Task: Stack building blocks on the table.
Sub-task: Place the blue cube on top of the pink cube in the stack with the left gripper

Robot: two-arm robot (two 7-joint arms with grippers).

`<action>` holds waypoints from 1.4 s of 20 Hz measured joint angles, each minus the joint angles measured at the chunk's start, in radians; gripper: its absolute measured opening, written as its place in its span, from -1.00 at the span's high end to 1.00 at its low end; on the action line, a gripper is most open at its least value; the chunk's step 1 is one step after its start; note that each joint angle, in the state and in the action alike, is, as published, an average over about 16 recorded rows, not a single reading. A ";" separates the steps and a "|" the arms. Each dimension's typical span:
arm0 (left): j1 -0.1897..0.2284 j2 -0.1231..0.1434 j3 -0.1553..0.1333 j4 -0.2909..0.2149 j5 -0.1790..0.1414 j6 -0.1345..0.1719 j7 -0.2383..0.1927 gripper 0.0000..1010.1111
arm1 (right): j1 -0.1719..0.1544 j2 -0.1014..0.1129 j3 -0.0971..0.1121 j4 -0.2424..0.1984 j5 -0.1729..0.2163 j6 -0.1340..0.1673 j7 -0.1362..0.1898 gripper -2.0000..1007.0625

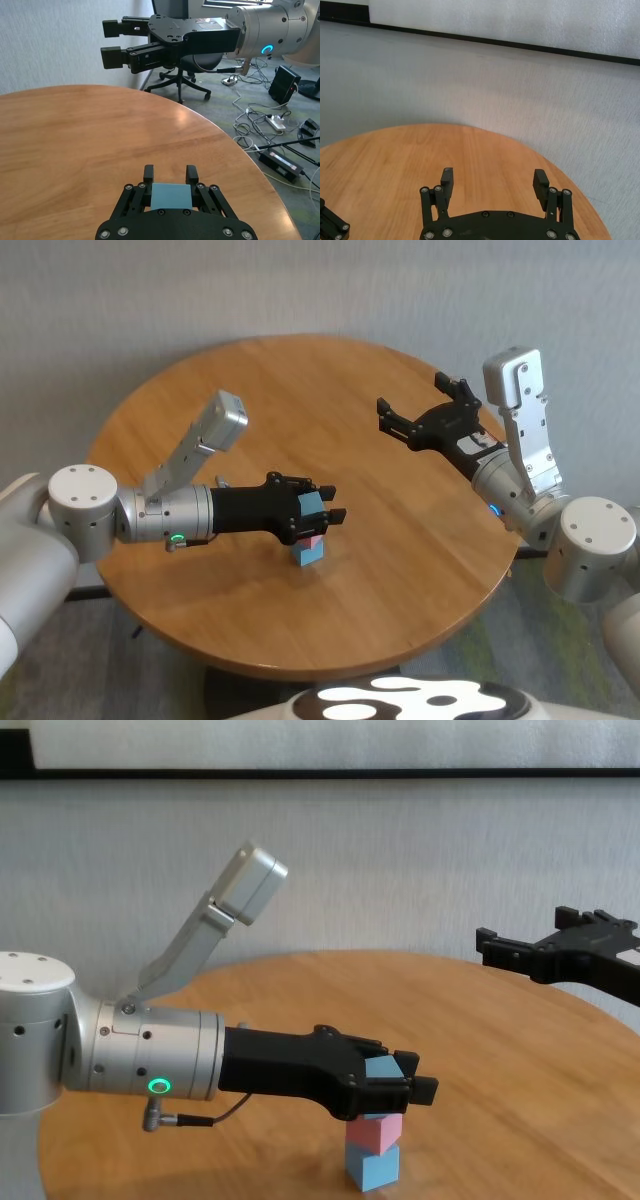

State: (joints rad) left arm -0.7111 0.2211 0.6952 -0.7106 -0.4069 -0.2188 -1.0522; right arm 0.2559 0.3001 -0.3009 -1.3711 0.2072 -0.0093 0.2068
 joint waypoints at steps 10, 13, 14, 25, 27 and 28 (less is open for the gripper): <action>0.002 0.000 -0.004 0.002 0.001 -0.039 0.000 0.21 | 0.000 0.000 0.000 0.000 0.000 0.000 0.000 -1.00; 0.003 0.000 -0.005 0.001 0.001 -0.037 0.000 0.16 | 0.000 0.000 0.000 0.000 0.000 0.000 0.000 -1.00; 0.003 0.000 -0.005 0.001 0.001 -0.035 0.000 0.14 | 0.000 0.000 0.000 0.000 0.000 0.000 0.000 -1.00; 0.003 0.001 -0.005 -0.003 0.000 -0.021 0.000 -0.44 | 0.000 0.000 0.000 0.000 0.000 0.000 0.000 -1.00; 0.004 0.001 -0.007 -0.005 -0.004 -0.026 -0.003 -0.57 | 0.000 0.000 0.000 0.000 0.000 0.000 0.000 -1.00; 0.004 0.000 -0.009 -0.006 -0.006 -0.031 -0.006 -0.63 | 0.000 0.000 0.000 0.000 0.000 0.000 0.000 -1.00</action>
State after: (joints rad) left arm -0.7070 0.2209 0.6863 -0.7162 -0.4129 -0.2494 -1.0581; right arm 0.2559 0.3001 -0.3009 -1.3711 0.2072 -0.0093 0.2068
